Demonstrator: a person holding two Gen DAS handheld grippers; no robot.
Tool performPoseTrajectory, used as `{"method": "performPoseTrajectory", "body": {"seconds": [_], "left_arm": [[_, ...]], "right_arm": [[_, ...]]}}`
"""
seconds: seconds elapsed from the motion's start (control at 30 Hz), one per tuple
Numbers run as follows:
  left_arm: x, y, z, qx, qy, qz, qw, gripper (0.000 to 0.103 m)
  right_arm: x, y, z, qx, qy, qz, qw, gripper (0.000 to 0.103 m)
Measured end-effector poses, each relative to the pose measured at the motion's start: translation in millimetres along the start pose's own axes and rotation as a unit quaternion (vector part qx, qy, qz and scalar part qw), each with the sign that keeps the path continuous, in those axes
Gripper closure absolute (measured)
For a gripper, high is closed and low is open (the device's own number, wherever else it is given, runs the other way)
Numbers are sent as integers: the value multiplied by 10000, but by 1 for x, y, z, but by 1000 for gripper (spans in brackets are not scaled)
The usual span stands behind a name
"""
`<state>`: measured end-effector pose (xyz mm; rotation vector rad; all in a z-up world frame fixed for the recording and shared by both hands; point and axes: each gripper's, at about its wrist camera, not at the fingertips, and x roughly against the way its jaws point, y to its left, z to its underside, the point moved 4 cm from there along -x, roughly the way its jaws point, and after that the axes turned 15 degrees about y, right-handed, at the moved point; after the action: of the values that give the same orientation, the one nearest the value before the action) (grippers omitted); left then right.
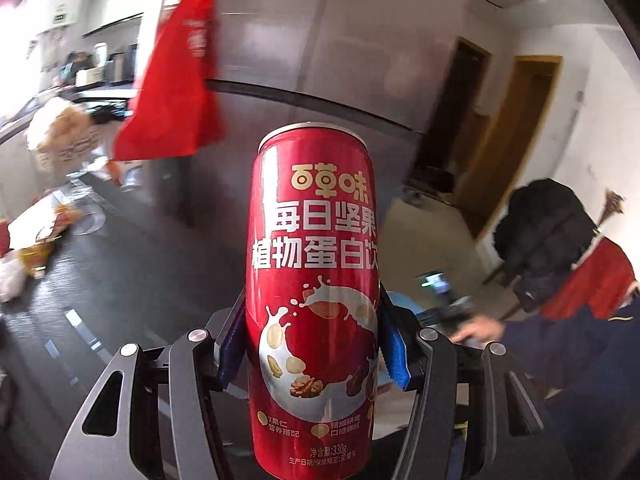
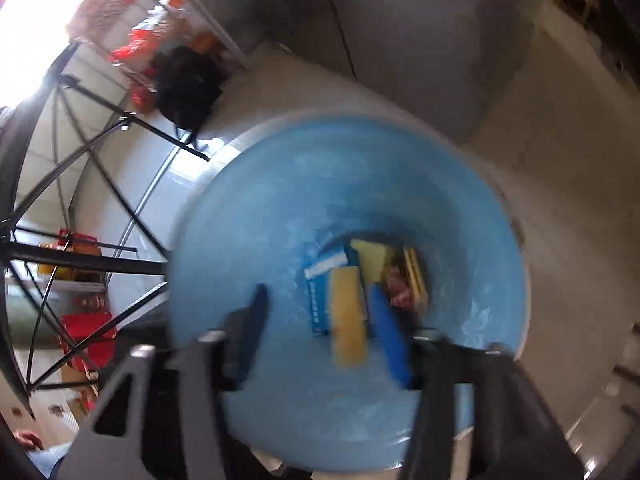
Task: Collect trash
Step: 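Carry the can and sponge to the bin and release both into it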
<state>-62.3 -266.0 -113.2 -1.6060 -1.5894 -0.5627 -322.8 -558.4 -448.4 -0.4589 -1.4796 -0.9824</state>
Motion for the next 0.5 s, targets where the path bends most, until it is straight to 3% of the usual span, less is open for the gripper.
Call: {"method": "performPoseTrajectory", "body": {"seconds": [0.1, 0.27, 0.33, 0.5], "left_arm": [[-29, -48, -10, -233, 153, 218, 9994, 49], [-113, -138, -17, -736, 740, 642, 9925, 49], [-167, -169, -15, -955, 1100, 700, 9869, 49], [-308, -204, -2, -1075, 2137, 576, 9693, 49]], "right_arm": [[14, -15, 10, -115, -249, -401, 9988, 39], [99, -74, 43, -561, -1520, -875, 9829, 31], [127, -98, 62, -710, -1920, -869, 9750, 31], [153, -124, 88, -836, -2197, -871, 9681, 31]]}}
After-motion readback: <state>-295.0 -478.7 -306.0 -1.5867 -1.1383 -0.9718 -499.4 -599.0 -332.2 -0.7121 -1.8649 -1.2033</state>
